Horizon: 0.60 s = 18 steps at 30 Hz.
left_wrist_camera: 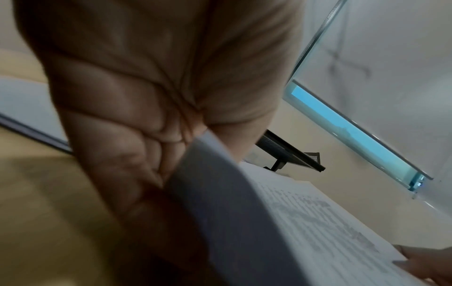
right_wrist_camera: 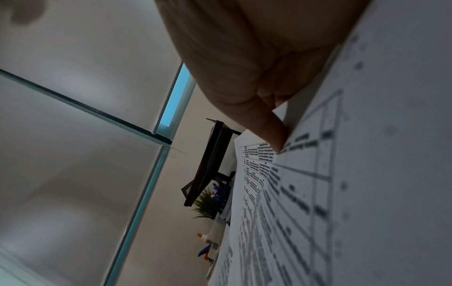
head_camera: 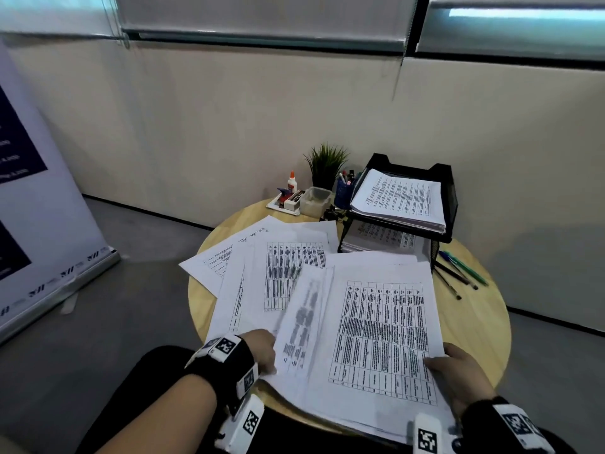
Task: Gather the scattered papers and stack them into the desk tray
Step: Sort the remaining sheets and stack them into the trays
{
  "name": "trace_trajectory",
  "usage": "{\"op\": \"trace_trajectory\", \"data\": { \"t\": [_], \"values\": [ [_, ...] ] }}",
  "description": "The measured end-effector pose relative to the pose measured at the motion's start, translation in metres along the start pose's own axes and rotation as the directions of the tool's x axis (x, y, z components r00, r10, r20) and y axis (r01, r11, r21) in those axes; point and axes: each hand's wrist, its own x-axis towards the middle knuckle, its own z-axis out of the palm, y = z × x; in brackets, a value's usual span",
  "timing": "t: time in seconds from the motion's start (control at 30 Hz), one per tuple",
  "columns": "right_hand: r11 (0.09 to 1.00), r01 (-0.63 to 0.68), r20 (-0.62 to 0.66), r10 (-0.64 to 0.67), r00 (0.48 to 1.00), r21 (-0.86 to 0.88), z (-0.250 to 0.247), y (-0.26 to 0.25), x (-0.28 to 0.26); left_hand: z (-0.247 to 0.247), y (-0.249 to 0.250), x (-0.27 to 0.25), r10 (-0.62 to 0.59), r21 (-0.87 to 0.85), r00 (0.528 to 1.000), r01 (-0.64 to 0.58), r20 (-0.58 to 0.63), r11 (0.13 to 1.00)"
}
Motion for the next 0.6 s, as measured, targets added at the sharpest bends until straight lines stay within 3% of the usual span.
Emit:
{"op": "trace_trajectory", "data": {
  "t": [0.07, 0.13, 0.23, 0.27, 0.47, 0.6],
  "values": [
    [0.999, -0.021, -0.013, 0.02, 1.0, -0.034, -0.001, 0.005, 0.0, 0.001, 0.001, -0.004, 0.002, 0.033, 0.999, -0.003, 0.053, 0.999],
    [0.986, -0.019, -0.042, 0.012, 0.999, -0.165, 0.001, 0.013, 0.002, 0.002, 0.001, -0.003, -0.018, -0.012, 0.999, 0.019, 0.031, 1.0],
    [0.796, -0.03, -0.097, -0.036, 0.995, -0.605, 0.004, 0.011, -0.004, 0.005, 0.003, 0.005, -0.07, -0.119, 0.997, 0.065, -0.042, 0.991],
    [0.739, -0.055, -0.112, -0.028, 0.993, -0.672, 0.005, 0.008, -0.006, 0.005, 0.006, 0.008, -0.085, -0.182, 0.995, 0.074, -0.054, 0.98],
    [0.638, -0.096, -0.032, 0.11, 0.993, -0.764, 0.009, 0.012, -0.005, 0.016, 0.022, 0.018, -0.091, -0.54, 0.98, -0.018, -0.175, 0.842],
    [0.562, -0.06, 0.061, 0.193, 0.979, -0.825, 0.014, 0.011, -0.013, 0.018, 0.032, 0.015, -0.019, -0.513, 0.988, -0.064, -0.156, 0.856]
  ]
}}
